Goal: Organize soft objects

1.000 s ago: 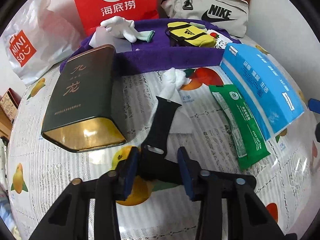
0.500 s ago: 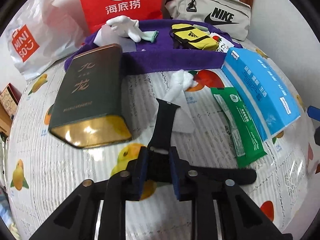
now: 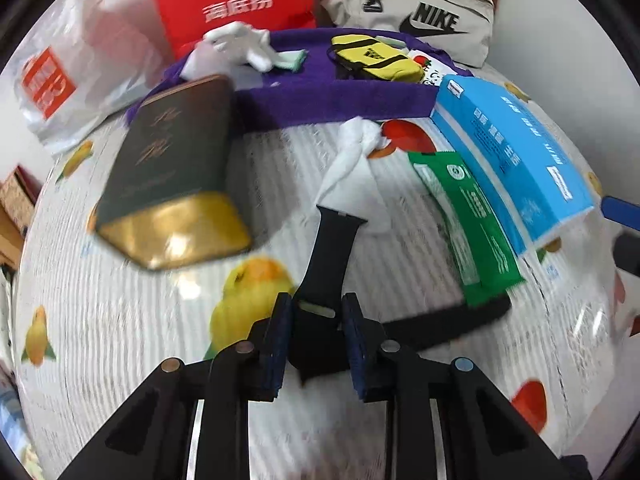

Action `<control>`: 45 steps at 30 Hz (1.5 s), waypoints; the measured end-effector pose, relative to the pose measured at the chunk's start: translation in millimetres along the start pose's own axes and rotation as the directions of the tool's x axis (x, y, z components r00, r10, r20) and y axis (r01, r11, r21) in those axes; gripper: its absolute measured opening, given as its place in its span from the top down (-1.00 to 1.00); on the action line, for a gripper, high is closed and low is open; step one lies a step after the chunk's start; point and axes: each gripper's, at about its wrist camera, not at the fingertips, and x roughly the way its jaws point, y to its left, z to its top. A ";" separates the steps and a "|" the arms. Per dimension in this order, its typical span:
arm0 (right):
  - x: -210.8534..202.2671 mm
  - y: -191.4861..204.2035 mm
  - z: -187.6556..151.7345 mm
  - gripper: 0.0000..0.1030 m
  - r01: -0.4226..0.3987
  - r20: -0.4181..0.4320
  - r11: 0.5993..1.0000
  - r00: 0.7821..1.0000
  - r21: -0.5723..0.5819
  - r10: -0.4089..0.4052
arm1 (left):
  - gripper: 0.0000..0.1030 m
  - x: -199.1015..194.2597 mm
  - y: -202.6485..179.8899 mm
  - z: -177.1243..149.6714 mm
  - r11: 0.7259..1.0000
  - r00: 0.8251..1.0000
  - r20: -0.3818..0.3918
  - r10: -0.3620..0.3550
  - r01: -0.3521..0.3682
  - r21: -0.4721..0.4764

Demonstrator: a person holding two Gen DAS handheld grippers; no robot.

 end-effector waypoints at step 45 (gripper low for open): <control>37.7 77.5 -0.3 -0.73 -0.138 -0.093 0.970 0.988 -0.199 0.122 | 0.62 -27.4 39.8 -12.0 0.999 0.996 0.081 -0.043 0.043 0.000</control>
